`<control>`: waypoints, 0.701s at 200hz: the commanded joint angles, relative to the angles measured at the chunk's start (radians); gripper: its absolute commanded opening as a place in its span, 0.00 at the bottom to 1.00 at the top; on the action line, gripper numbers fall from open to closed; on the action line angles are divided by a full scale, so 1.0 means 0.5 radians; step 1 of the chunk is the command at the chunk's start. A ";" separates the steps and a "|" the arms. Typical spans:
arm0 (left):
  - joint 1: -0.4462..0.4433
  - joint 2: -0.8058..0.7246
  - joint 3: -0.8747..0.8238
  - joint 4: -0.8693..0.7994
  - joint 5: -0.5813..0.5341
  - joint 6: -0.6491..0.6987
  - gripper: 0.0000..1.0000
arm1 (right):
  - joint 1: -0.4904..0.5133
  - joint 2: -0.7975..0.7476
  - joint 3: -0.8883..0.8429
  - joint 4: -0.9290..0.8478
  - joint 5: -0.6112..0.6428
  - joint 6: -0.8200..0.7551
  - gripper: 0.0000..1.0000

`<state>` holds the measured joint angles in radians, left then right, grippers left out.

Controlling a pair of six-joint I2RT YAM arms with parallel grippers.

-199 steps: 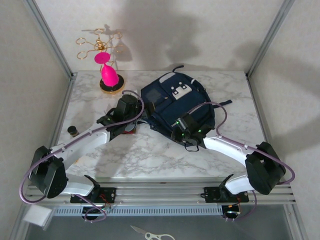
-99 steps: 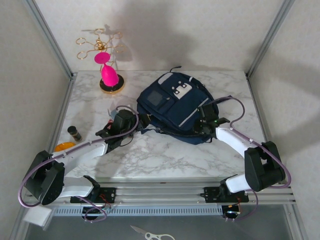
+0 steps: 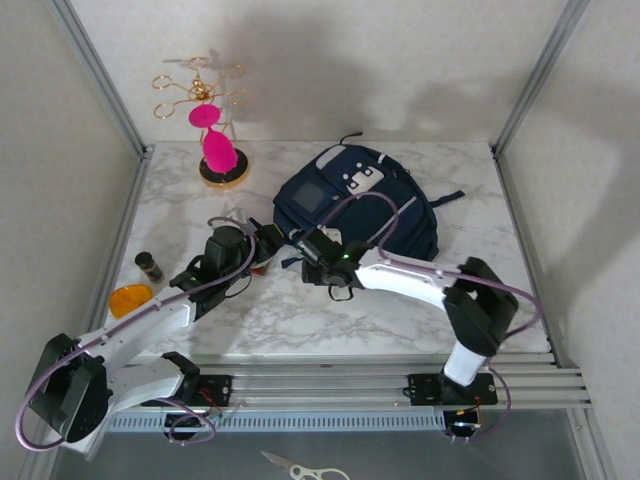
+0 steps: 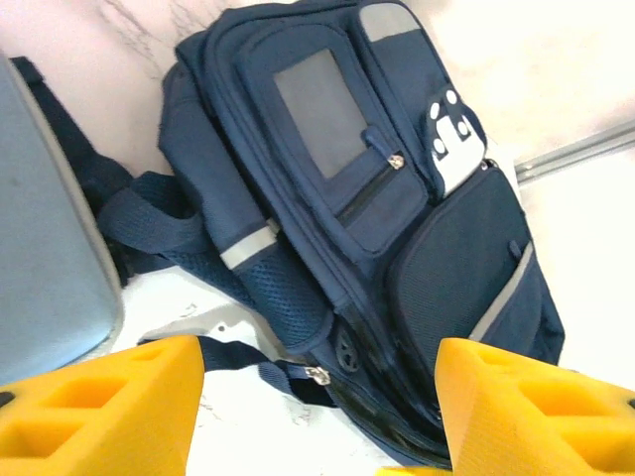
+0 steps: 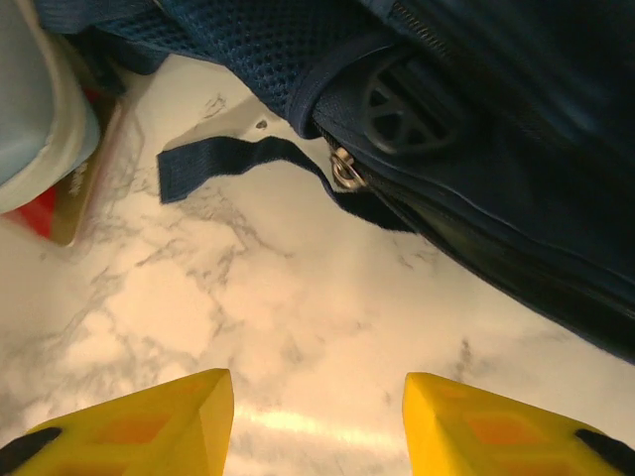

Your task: Pack books, pencil case, and school supplies into a backpack

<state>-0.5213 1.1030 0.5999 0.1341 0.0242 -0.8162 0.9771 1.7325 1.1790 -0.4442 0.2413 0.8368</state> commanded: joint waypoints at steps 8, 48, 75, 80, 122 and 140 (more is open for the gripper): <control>0.027 -0.070 -0.057 -0.013 -0.022 0.002 0.64 | -0.042 0.186 0.064 0.291 0.134 0.135 0.52; 0.042 -0.077 -0.097 0.029 0.010 -0.003 0.64 | -0.221 0.270 -0.033 0.491 0.159 0.145 0.54; 0.045 -0.069 -0.128 0.054 0.018 0.007 0.65 | -0.264 0.179 -0.053 0.549 0.226 0.015 0.57; 0.048 -0.066 -0.133 0.062 0.018 0.005 0.65 | -0.263 0.172 -0.049 0.535 0.256 0.016 0.57; 0.058 -0.011 -0.148 0.161 0.081 -0.021 0.66 | -0.200 0.179 -0.222 0.847 0.303 -0.089 0.46; 0.061 0.022 -0.147 0.186 0.111 -0.021 0.66 | -0.147 0.188 -0.283 0.945 0.339 -0.170 0.43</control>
<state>-0.5026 1.0950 0.5343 0.1726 0.0456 -0.8169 0.8745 1.8423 1.0779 -0.0978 0.3332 0.8261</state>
